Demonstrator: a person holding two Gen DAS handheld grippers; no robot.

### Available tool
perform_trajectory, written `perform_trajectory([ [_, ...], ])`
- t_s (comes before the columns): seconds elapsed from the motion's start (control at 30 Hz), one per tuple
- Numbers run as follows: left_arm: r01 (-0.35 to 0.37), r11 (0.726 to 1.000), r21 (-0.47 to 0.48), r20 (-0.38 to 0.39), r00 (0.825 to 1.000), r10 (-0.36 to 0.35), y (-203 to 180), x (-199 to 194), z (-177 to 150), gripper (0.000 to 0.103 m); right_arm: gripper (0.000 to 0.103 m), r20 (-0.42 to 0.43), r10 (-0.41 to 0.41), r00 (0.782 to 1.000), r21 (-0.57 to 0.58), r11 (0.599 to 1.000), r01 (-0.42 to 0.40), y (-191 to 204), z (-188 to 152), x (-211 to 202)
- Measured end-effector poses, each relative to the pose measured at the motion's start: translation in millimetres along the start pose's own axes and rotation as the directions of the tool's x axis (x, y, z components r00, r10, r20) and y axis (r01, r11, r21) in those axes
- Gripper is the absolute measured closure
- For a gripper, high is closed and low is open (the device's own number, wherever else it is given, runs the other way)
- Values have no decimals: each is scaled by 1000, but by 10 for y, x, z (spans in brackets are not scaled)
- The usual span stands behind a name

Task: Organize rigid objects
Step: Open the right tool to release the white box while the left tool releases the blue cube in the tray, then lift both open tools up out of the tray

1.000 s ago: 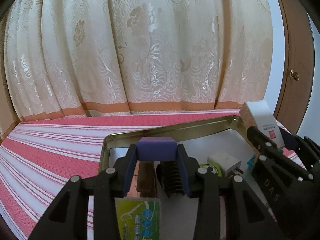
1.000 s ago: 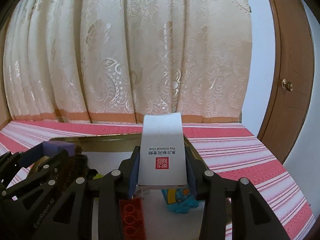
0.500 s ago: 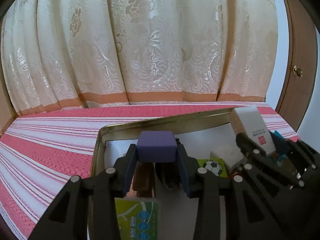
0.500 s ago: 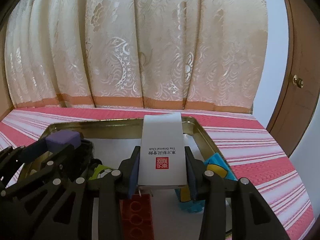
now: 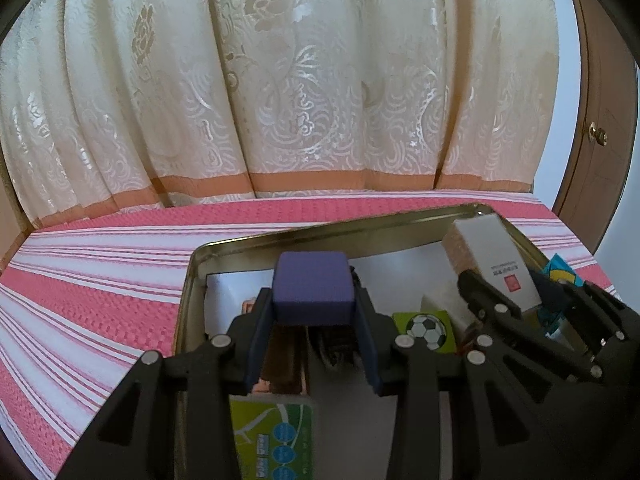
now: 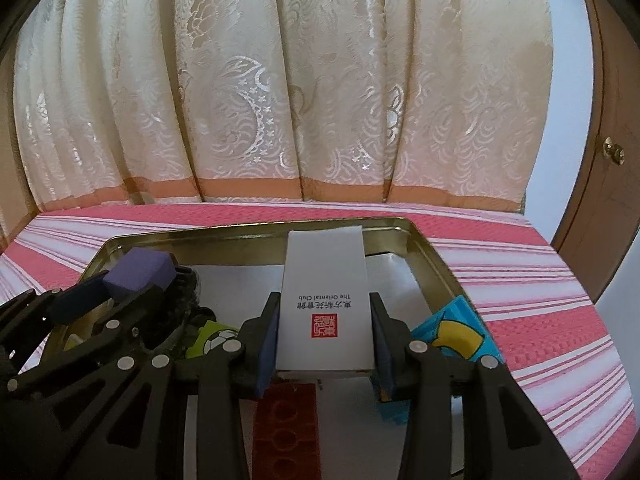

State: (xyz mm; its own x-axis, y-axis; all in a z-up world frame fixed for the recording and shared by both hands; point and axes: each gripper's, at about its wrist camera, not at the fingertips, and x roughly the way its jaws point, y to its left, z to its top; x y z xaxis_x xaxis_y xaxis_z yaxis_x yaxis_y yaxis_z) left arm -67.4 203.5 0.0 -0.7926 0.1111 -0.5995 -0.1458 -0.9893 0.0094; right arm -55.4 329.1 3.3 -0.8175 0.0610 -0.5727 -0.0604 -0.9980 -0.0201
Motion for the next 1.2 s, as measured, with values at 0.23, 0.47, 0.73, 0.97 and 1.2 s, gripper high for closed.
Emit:
perform_trajectory([
  [0.23, -16, 1000, 8, 49, 999, 15, -1, -109, -27, 38, 42, 38, -22, 999, 67, 998, 19, -116, -15, -80],
  [0.47, 7, 992, -124, 161, 987, 13, 273, -360, -40, 0, 16, 154, 40, 987, 205, 976, -72, -354, 2, -257],
  [0.73, -23, 997, -80, 224, 974, 40, 230, -501, -133, 0, 12, 221, 12, 975, 196, 979, -57, -311, -29, -390],
  [0.97, -66, 997, -42, 265, 961, 74, 208, -590, -226, 0, 11, 266, -45, 963, 177, 984, -2, -248, -107, -527],
  [1.2, -86, 996, -26, 279, 956, 89, 232, -639, -294, 0, 11, 308, -91, 947, 172, 984, 38, -204, -160, -667],
])
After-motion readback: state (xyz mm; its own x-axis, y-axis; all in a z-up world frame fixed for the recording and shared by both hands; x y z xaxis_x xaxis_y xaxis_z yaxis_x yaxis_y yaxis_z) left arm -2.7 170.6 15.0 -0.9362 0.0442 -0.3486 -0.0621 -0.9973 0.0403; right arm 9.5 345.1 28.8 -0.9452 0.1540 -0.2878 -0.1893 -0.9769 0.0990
